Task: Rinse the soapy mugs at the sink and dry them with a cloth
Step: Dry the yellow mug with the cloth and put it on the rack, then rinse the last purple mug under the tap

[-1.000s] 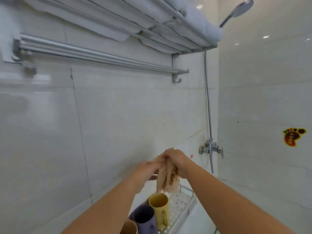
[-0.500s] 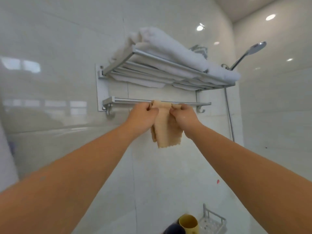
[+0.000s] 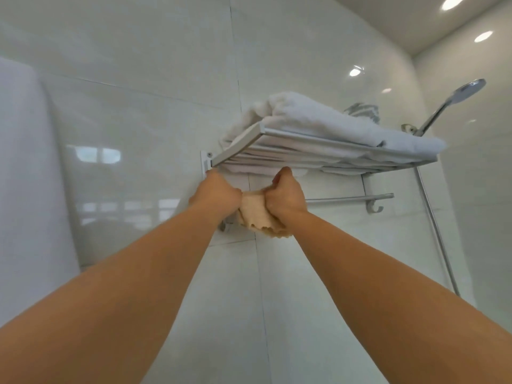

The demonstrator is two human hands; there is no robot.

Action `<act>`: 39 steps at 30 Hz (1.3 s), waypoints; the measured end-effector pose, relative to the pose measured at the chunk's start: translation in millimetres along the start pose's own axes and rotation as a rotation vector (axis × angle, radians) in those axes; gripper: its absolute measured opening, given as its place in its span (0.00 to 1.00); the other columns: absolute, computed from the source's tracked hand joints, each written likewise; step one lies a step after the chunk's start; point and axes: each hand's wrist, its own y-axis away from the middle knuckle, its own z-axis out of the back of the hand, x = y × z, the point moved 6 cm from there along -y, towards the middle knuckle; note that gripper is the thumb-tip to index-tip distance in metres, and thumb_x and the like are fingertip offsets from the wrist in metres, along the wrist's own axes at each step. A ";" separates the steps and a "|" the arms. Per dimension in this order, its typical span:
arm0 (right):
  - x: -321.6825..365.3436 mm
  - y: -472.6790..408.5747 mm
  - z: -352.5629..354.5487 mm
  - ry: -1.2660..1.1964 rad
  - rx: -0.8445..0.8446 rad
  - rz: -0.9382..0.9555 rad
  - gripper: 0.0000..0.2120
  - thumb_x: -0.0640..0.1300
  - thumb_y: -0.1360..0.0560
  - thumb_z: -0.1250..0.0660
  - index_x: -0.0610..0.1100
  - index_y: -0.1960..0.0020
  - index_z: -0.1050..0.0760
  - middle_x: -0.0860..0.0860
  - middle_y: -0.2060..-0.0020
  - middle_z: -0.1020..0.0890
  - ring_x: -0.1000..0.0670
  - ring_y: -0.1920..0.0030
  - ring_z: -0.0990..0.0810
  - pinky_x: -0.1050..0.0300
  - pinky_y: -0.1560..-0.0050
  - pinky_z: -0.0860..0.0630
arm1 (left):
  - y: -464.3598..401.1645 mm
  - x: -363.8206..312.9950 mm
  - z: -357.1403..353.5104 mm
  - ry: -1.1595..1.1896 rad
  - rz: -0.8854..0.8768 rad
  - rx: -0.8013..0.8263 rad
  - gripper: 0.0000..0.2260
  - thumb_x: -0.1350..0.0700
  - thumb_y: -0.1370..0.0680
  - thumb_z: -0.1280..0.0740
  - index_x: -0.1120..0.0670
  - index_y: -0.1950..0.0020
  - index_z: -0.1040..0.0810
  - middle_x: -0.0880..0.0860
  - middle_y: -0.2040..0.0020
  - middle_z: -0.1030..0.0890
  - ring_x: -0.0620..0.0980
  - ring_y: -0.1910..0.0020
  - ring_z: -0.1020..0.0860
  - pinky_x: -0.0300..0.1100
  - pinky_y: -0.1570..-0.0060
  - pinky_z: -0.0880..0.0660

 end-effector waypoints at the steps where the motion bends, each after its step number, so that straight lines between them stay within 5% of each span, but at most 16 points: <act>1: -2.0 -1.3 1.7 0.044 -0.027 0.009 0.11 0.41 0.23 0.39 0.42 0.42 0.34 0.43 0.46 0.25 0.43 0.48 0.26 0.52 0.52 0.28 | -1.7 -0.2 -1.8 -0.008 0.001 0.012 0.25 0.56 0.26 0.35 0.63 0.31 0.33 0.64 0.41 0.23 0.63 0.43 0.23 0.51 0.48 0.26; 4: 5.8 -0.4 16.4 0.276 -0.157 0.191 0.09 0.45 0.23 0.37 0.43 0.45 0.27 0.46 0.46 0.25 0.44 0.45 0.27 0.51 0.46 0.29 | -4.1 -7.4 2.5 -0.168 -0.077 -0.028 0.14 0.57 0.24 0.37 0.57 0.39 0.27 0.58 0.44 0.23 0.60 0.45 0.25 0.47 0.50 0.29; 6: 9.1 1.8 14.3 0.322 -0.049 0.278 0.11 0.48 0.21 0.40 0.45 0.56 0.23 0.49 0.57 0.20 0.46 0.54 0.23 0.51 0.46 0.29 | -1.8 -16.2 5.4 -0.224 -0.164 -0.040 0.06 0.53 0.22 0.37 0.52 0.48 0.23 0.54 0.49 0.21 0.56 0.47 0.25 0.47 0.48 0.31; 8: 3.6 5.1 5.8 0.298 0.122 0.226 0.18 0.51 0.19 0.45 0.47 0.63 0.25 0.51 0.65 0.21 0.49 0.62 0.24 0.51 0.46 0.31 | 4.0 -21.7 -0.2 -0.288 -0.239 0.048 0.11 0.45 0.20 0.40 0.48 0.56 0.22 0.50 0.57 0.21 0.52 0.52 0.25 0.50 0.45 0.37; 11: -0.2 5.9 -6.1 0.336 0.262 0.147 0.20 0.54 0.17 0.51 0.48 0.56 0.24 0.49 0.57 0.19 0.48 0.56 0.24 0.50 0.43 0.33 | 11.4 -19.9 -8.5 -0.392 -0.282 0.139 0.20 0.40 0.19 0.45 0.49 0.61 0.23 0.49 0.64 0.23 0.48 0.60 0.27 0.50 0.47 0.41; 16: 5.7 7.9 -9.1 0.373 0.319 0.090 0.21 0.54 0.17 0.53 0.46 0.52 0.25 0.50 0.57 0.22 0.47 0.53 0.24 0.50 0.41 0.34 | 20.1 -12.0 -9.7 -0.375 -0.346 0.169 0.20 0.45 0.16 0.50 0.51 0.65 0.31 0.49 0.64 0.28 0.54 0.55 0.26 0.50 0.46 0.30; 19: 9.8 20.0 3.8 0.313 0.196 0.137 0.17 0.52 0.18 0.50 0.47 0.46 0.23 0.51 0.52 0.21 0.47 0.50 0.23 0.51 0.45 0.29 | 28.9 -11.5 -3.4 -0.245 -0.342 0.165 0.18 0.47 0.17 0.46 0.52 0.64 0.30 0.50 0.63 0.26 0.54 0.57 0.26 0.48 0.52 0.29; 23: 19.3 48.5 34.7 0.096 -0.136 0.257 0.09 0.45 0.21 0.44 0.44 0.48 0.26 0.50 0.52 0.22 0.48 0.54 0.24 0.51 0.52 0.25 | 49.9 -4.0 23.3 0.019 -0.304 0.000 0.09 0.51 0.19 0.39 0.54 0.48 0.22 0.51 0.52 0.21 0.51 0.52 0.24 0.41 0.52 0.29; 25: 14.9 65.7 30.0 -0.052 -0.090 0.199 0.08 0.43 0.21 0.45 0.43 0.55 0.29 0.50 0.60 0.25 0.50 0.63 0.27 0.54 0.61 0.28 | 64.6 13.0 36.9 0.152 -0.235 -0.080 0.07 0.53 0.20 0.38 0.54 0.46 0.23 0.50 0.51 0.22 0.49 0.54 0.24 0.39 0.55 0.30; 29: -0.6 120.8 -12.8 -0.337 0.323 -0.155 0.10 0.39 0.22 0.44 0.37 0.56 0.26 0.46 0.65 0.24 0.50 0.69 0.28 0.59 0.68 0.30 | 106.9 73.9 47.9 0.422 0.099 -0.021 0.04 0.55 0.20 0.38 0.53 0.53 0.25 0.48 0.57 0.22 0.46 0.61 0.24 0.37 0.63 0.29; 33: -16.6 212.8 -53.4 -0.319 0.638 -0.400 0.08 0.40 0.24 0.40 0.41 0.57 0.23 0.47 0.65 0.20 0.51 0.72 0.24 0.61 0.68 0.27 | 189.2 150.3 53.5 0.560 0.397 0.126 0.05 0.56 0.20 0.37 0.52 0.56 0.25 0.50 0.60 0.20 0.46 0.64 0.23 0.38 0.63 0.28; 39: -10.2 360.0 -106.4 -0.245 0.854 -0.558 0.09 0.43 0.21 0.40 0.42 0.55 0.23 0.47 0.63 0.20 0.51 0.68 0.23 0.60 0.64 0.25 | 325.1 241.6 82.3 0.605 0.675 0.252 0.04 0.56 0.20 0.36 0.51 0.55 0.25 0.49 0.61 0.20 0.45 0.65 0.22 0.38 0.62 0.28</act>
